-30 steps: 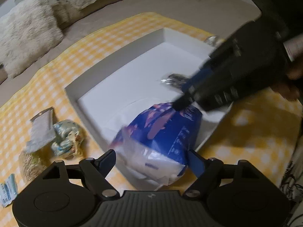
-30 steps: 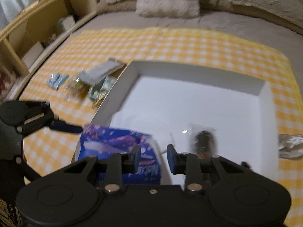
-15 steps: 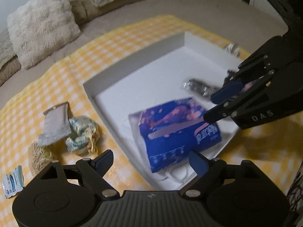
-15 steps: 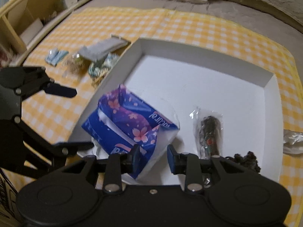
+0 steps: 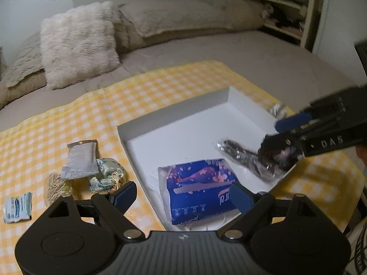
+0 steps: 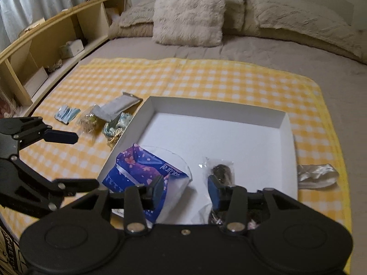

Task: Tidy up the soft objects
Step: 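Release the tissue pack with the left tool while the right tool releases the cable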

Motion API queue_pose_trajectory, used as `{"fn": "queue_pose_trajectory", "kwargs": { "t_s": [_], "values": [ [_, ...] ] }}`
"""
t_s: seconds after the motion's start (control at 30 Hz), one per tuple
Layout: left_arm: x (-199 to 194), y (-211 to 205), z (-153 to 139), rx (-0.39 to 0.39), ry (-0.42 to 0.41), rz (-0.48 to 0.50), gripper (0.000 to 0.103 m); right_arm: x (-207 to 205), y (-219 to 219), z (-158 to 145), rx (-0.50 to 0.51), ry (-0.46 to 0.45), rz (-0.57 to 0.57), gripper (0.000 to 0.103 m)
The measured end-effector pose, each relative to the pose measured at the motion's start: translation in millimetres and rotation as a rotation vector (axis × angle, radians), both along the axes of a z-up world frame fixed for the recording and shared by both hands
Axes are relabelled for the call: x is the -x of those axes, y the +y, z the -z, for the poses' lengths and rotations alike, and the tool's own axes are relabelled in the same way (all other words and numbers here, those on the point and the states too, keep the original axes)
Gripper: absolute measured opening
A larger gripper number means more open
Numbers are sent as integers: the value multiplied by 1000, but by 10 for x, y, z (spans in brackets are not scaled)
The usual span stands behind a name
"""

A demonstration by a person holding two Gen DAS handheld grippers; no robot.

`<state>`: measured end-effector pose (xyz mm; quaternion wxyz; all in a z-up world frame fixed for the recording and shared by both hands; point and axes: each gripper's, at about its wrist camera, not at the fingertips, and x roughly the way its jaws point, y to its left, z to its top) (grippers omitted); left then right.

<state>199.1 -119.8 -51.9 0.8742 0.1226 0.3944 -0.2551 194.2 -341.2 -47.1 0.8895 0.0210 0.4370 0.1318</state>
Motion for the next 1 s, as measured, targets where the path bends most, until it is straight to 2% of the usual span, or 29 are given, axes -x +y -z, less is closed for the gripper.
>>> {"fn": "queue_pose_trajectory", "kwargs": {
  "t_s": [0.13,0.3,0.43,0.6,0.83,1.0],
  "values": [
    [81,84,-99,48,-20,-45,90,139,-88,-76,-1,-36,25,55],
    [178,167,-197,89,-56,-90,95,310,-166,-163,2,-93,56,73],
    [252,223,-252,126,-67,-121,101,416,-189,-211,-18,-123,64,81],
    [341,272,-327,160,-89,-147,103,524,-212,-280,-51,-170,88,100],
    [425,322,-438,190,-123,-209,103,639,-206,-365,-53,-235,135,103],
    [450,322,-523,166,-145,-227,103,664,-190,-410,-62,-249,133,103]
  ]
}}
